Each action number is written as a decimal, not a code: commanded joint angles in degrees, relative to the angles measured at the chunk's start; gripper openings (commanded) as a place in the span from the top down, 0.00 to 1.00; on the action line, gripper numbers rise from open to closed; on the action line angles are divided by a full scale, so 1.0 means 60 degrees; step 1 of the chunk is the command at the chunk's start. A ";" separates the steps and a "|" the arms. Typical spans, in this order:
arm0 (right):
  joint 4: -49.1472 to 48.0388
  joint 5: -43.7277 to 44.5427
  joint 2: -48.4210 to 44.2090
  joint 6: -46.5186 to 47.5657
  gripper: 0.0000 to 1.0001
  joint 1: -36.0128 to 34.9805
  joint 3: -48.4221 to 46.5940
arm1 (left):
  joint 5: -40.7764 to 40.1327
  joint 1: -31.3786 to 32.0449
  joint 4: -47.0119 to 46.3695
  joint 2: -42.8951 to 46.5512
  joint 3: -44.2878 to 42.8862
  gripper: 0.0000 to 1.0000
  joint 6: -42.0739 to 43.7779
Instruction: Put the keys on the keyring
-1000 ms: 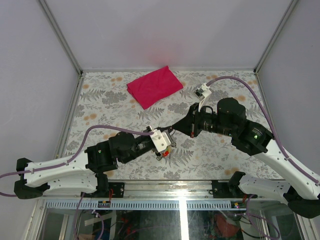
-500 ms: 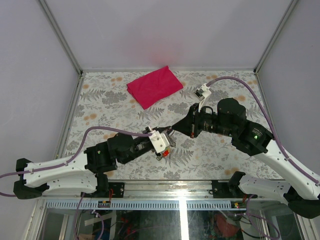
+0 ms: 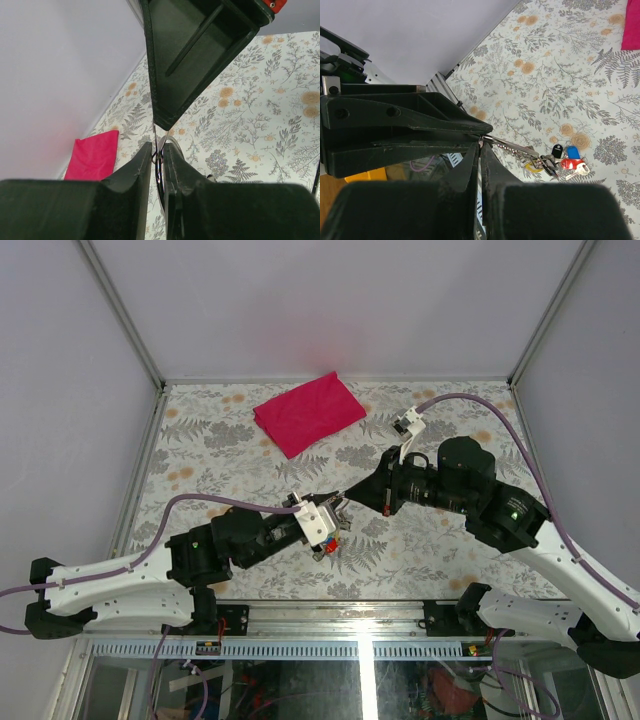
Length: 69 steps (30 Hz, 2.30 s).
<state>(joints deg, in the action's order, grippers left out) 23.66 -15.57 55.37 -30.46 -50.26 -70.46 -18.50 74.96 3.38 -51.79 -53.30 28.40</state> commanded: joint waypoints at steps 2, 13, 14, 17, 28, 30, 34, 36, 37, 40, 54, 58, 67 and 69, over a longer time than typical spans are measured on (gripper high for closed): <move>-0.0157 -0.0156 -0.0299 -0.0054 1.00 -0.0028 0.0003 | -0.0593 -0.0044 -0.0884 0.0212 0.0012 0.90 0.0172; -0.0095 -0.0110 -0.0315 -0.0087 1.00 -0.0027 0.0086 | 0.0424 -0.0043 -0.0476 0.0300 -0.0182 1.00 0.0238; -0.0060 -0.0061 -0.0322 -0.0083 1.00 -0.0024 0.0076 | 0.0534 -0.0046 -0.0411 0.0304 -0.0208 1.00 0.0284; 0.0018 0.0016 -0.0294 -0.0052 1.00 -0.0037 0.0046 | 0.0694 -0.0042 -0.0204 0.0257 -0.0302 1.00 0.0368; -0.0021 -0.0122 -0.0225 -0.0065 1.00 -0.0021 0.0035 | 0.0063 -0.0042 -0.0653 0.0226 -0.0167 0.81 0.0175; -0.0032 -0.0127 -0.0235 -0.0061 1.00 -0.0039 0.0035 | 0.0036 -0.0044 -0.0727 0.0251 -0.0156 0.78 0.0158; -0.0053 -0.0157 -0.0231 -0.0093 1.00 -0.0034 0.0064 | 0.0021 -0.0042 -0.0792 0.0222 -0.0142 0.74 0.0121; -0.0060 -0.0158 -0.0235 -0.0113 1.00 -0.0031 0.0060 | 0.0035 -0.0042 -0.0821 0.0203 -0.0140 0.73 0.0104; -0.0069 -0.0166 -0.0235 -0.0113 1.00 -0.0030 0.0065 | 0.0029 -0.0049 -0.0818 0.0206 -0.0148 0.74 0.0090; -0.0091 -0.0180 -0.0221 -0.0123 1.00 -0.0035 0.0063 | 0.0061 -0.0047 -0.0852 0.0190 -0.0161 0.74 0.0074; -0.0109 -0.0232 -0.0198 -0.0122 1.00 -0.0033 0.0102 | 0.0299 -0.0045 -0.0911 0.0080 -0.0213 0.80 -0.0019; -0.0120 -0.0232 -0.0192 -0.0113 1.00 -0.0027 0.0122 | 0.0336 -0.0053 -0.0929 0.0057 -0.0236 0.80 -0.0023; -0.0123 -0.0245 -0.0187 -0.0124 1.00 -0.0035 0.0118 | 0.0344 -0.0054 -0.0928 0.0029 -0.0250 0.82 -0.0021; -0.0113 -0.0246 -0.0191 -0.0118 1.00 -0.0026 0.0107 | 0.0337 -0.0042 -0.0929 0.0019 -0.0242 0.86 -0.0017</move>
<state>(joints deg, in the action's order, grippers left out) 24.71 -15.62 54.81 -30.65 -50.26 -69.52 -15.68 74.89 3.88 -51.86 -53.34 28.51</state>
